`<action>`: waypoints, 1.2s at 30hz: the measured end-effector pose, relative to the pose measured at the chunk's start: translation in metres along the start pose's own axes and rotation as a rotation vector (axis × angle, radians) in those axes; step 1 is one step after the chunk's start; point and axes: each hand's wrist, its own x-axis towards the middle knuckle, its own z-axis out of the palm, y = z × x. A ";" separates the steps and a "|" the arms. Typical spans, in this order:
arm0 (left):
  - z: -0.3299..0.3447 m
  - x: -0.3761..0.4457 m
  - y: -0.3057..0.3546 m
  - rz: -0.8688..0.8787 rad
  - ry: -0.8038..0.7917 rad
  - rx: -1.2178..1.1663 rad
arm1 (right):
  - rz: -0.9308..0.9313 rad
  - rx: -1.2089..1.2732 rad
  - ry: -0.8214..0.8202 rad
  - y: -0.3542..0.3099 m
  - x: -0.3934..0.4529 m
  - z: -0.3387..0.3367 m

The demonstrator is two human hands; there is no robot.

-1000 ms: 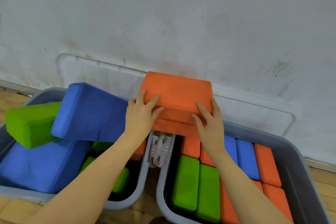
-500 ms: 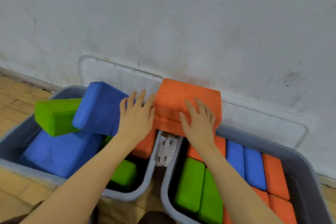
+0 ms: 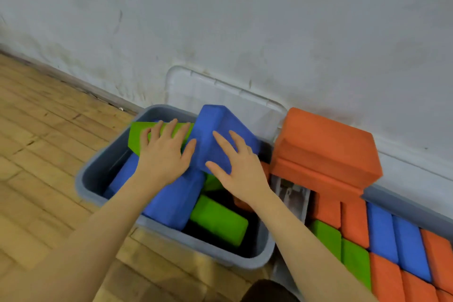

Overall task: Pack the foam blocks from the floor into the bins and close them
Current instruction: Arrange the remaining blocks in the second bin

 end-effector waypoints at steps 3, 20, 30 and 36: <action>0.000 0.000 -0.036 0.004 -0.045 0.025 | 0.090 -0.055 -0.036 -0.018 0.009 0.022; 0.041 -0.003 -0.051 -0.193 -0.090 -0.471 | 0.079 -0.162 0.325 -0.015 0.036 0.048; -0.015 0.034 -0.018 -0.079 0.226 -0.591 | -0.008 -0.093 0.559 -0.031 0.071 -0.008; -0.063 0.053 0.016 -0.007 0.417 -0.631 | -0.087 0.123 0.714 -0.044 0.085 -0.083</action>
